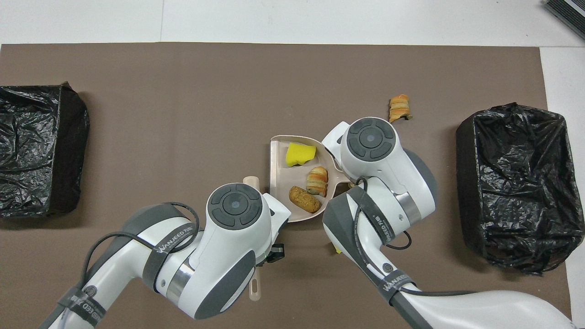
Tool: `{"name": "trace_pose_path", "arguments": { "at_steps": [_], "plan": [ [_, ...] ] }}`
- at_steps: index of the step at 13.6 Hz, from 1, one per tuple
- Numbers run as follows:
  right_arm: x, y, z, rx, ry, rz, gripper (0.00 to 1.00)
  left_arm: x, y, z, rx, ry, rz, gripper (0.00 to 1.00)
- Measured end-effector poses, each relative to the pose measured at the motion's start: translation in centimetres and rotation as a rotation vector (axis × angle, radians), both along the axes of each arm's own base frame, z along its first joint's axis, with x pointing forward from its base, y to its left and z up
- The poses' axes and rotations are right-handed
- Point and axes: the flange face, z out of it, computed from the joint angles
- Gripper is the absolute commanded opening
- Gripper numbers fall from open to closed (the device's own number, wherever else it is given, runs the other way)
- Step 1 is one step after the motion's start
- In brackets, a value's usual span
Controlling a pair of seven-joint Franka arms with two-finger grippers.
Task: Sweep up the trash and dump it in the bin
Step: 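Carry the loaded dustpan with the right gripper over the nearer bin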
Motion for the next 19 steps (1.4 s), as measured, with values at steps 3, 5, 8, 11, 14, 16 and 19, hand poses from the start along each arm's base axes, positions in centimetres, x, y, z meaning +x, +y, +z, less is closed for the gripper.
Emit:
{"name": "trace_pose_path", "arguments": {
  "at_steps": [3,5,8,11,14,16,19],
  "plan": [
    [1.5,-5.4,3.0,0.012,0.024,-0.019,0.0,-0.1,0.1,-0.2,0.005,0.002,0.0,0.0],
    [2.2,-9.3,4.7,0.015,0.03,-0.036,0.0,-0.5,0.4,-0.5,0.012,0.001,0.0,0.0],
    [2.9,-16.3,6.8,0.019,0.024,-0.079,0.0,-0.8,0.5,-0.5,0.015,-0.007,0.0,0.0],
    [2.5,-23.9,7.7,0.024,0.025,-0.098,0.0,-0.8,0.5,-0.4,0.015,-0.01,0.0,0.0],
    [0.7,-33.2,8.0,0.016,0.034,-0.085,0.0,-0.9,0.6,-0.5,0.016,-0.011,0.0,0.0],
    [-0.9,-39.4,8.6,-0.045,0.017,-0.063,0.0,-0.9,0.6,-0.6,0.018,-0.01,0.0,0.0],
    [-2.6,-44.5,9.4,-0.174,0.031,-0.038,0.0,-1.3,0.8,-0.9,0.025,-0.006,-0.002,0.0]
  ]
}}
